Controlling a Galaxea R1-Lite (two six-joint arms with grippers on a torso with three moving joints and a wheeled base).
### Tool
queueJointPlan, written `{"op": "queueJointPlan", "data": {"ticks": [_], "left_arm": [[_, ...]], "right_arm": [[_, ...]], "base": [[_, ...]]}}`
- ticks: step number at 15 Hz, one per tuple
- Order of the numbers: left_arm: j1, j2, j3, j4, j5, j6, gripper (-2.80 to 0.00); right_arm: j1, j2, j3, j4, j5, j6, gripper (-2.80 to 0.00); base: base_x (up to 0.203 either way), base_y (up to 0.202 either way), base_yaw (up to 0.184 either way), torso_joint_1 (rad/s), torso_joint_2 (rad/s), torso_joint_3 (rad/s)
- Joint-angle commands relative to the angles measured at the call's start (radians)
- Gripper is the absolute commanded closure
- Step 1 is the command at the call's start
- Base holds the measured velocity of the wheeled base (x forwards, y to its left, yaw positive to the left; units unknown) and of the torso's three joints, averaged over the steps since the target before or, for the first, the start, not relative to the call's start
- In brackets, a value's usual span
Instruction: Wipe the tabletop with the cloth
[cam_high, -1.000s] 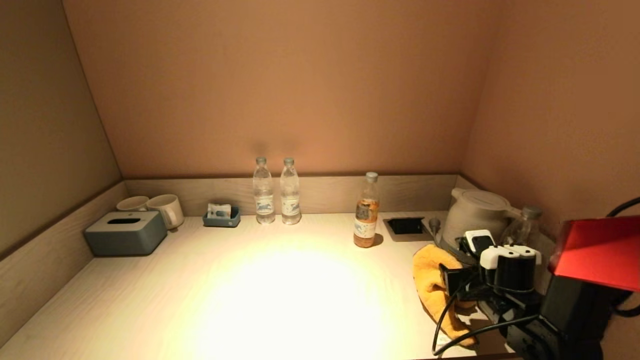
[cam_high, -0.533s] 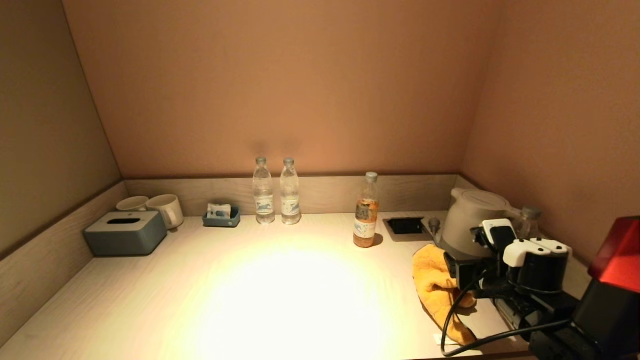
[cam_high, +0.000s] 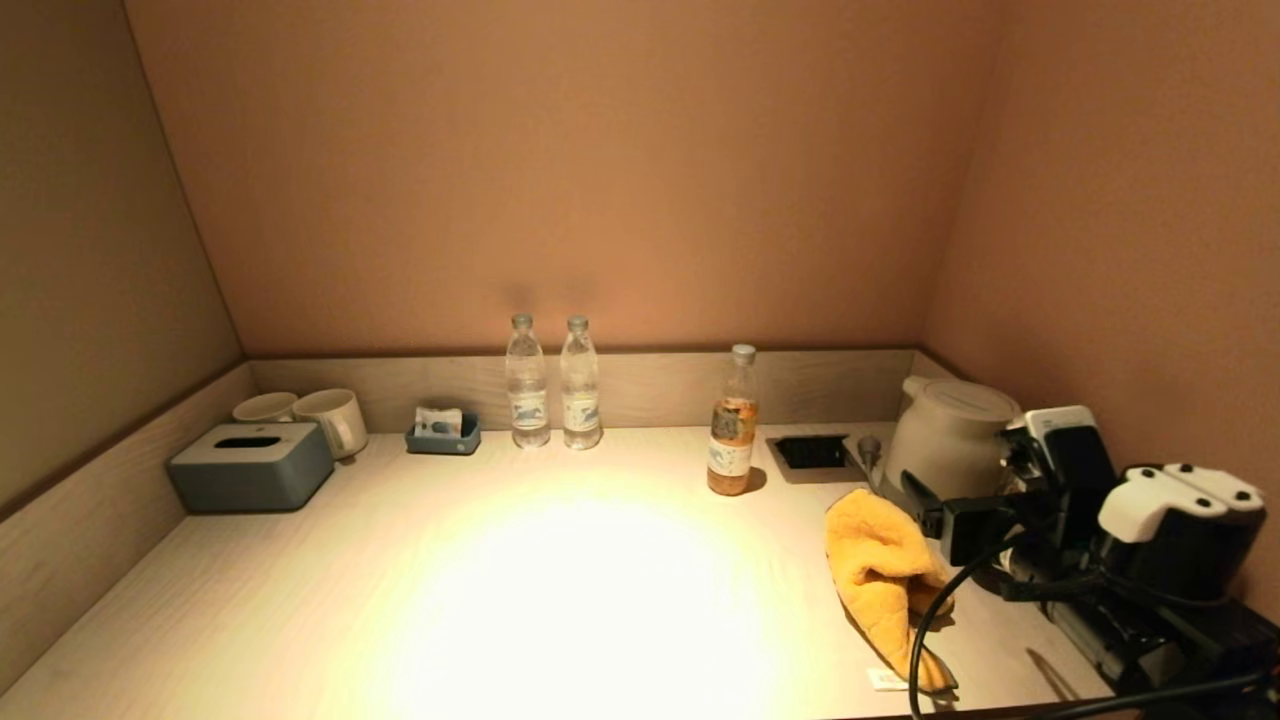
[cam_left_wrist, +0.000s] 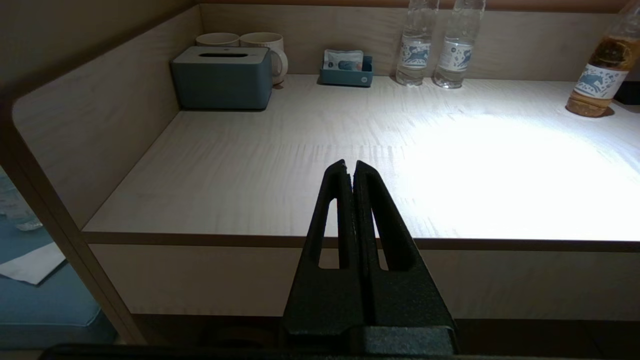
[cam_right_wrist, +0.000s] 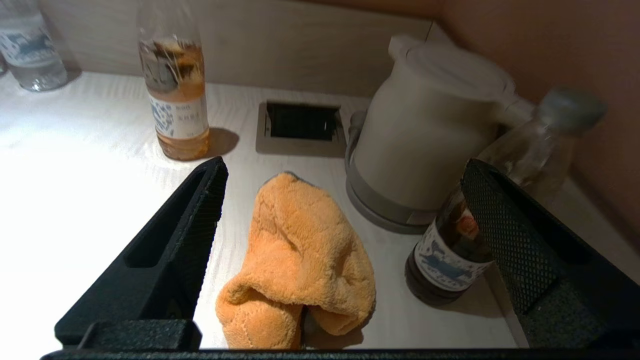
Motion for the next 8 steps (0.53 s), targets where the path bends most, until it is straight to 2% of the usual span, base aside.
{"op": "queueJointPlan", "data": {"ticks": [1, 8], "left_arm": [[0.0, 0.0, 0.0, 0.0, 0.0, 0.0, 0.0], [0.0, 0.0, 0.0, 0.0, 0.0, 0.0, 0.0]], "right_arm": [[0.007, -0.137, 0.018, 0.007, 0.012, -0.023, -2.8], [0.017, -0.366, 0.007, 0.158, 0.012, -0.025, -2.8]], "base": [[0.0, 0.0, 0.0, 0.0, 0.0, 0.0], [0.0, 0.0, 0.0, 0.0, 0.0, 0.0]]}}
